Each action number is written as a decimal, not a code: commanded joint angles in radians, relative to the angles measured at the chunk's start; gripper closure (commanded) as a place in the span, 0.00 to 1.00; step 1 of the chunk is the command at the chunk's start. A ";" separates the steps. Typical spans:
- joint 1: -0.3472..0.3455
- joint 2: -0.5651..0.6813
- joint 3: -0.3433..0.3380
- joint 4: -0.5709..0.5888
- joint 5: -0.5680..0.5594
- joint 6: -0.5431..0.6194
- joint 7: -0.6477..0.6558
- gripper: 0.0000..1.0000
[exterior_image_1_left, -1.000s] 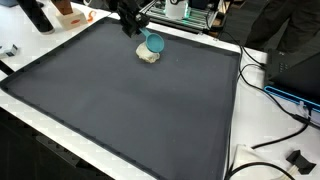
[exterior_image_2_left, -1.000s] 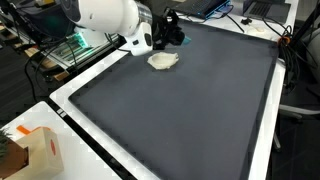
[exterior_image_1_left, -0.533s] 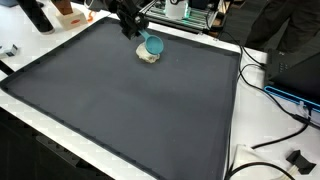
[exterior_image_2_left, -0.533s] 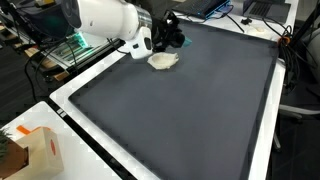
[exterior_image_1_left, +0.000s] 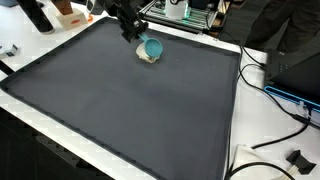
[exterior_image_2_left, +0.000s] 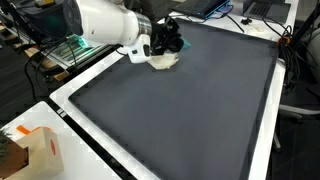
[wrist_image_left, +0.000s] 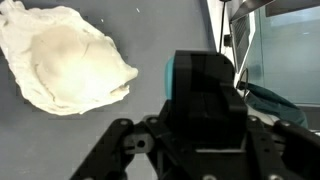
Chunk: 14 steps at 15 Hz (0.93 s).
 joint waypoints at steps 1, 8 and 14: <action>-0.007 0.012 -0.007 0.009 0.009 -0.031 0.061 0.75; -0.009 -0.008 -0.011 0.002 -0.001 -0.063 0.153 0.75; -0.009 -0.058 -0.028 -0.016 -0.040 -0.117 0.249 0.75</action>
